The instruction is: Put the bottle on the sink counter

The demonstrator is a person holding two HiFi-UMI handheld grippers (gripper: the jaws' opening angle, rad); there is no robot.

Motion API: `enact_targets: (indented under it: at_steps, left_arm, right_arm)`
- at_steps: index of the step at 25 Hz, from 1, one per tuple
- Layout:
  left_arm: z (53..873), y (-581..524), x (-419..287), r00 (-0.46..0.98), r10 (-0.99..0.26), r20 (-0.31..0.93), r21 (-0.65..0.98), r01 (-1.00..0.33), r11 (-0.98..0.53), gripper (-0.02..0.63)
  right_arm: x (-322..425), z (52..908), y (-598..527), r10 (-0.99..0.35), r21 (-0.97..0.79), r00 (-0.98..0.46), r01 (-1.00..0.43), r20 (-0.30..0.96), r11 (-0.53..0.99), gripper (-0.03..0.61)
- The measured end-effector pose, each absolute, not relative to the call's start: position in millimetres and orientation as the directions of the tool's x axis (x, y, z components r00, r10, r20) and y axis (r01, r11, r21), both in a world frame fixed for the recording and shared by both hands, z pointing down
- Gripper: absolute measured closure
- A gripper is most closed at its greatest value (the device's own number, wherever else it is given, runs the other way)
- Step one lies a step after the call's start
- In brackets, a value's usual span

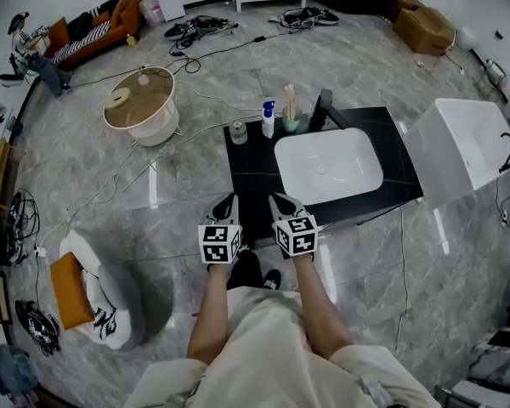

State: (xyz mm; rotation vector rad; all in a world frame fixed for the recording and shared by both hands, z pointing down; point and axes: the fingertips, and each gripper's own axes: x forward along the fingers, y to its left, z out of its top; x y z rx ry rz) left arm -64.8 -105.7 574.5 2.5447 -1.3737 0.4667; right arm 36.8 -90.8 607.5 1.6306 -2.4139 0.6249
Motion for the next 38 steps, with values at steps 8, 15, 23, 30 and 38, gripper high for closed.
enact_targets:
  at_steps: [8, 15, 23, 30, 38]
  left_arm:
    - [576.6, -106.5, -77.6, 0.498, -0.78, 0.38, 0.034, -0.85, -0.526, 0.607]
    - [576.8, -105.1, -76.9, 0.499, -0.778, 0.383, 0.034, -0.849, -0.527, 0.607]
    - [579.5, -108.6, -78.8, 0.497, -0.778, 0.384, 0.042, -0.851, -0.523, 0.607]
    - [580.7, -109.6, -78.9, 0.5, -0.775, 0.387, 0.047, -0.85, -0.525, 0.607]
    - [583.2, -113.1, -77.4, 0.5, -0.774, 0.388, 0.049, -0.85, -0.525, 0.607]
  right_arm:
    - [35.3, 610.7, -93.0, -0.847, -0.236, -0.374, -0.924, 0.379, 0.302, 0.574]
    - [34.5, 607.9, -94.8, -0.848, -0.236, -0.37, -0.925, 0.38, 0.298, 0.574]
    - [33.1, 611.9, -97.8, -0.842, -0.235, -0.373, -0.924, 0.389, 0.301, 0.574]
    - [31.1, 611.3, -99.2, -0.838, -0.229, -0.376, -0.924, 0.395, 0.306, 0.574]
    - [29.8, 613.9, -101.9, -0.832, -0.222, -0.385, -0.921, 0.399, 0.32, 0.574]
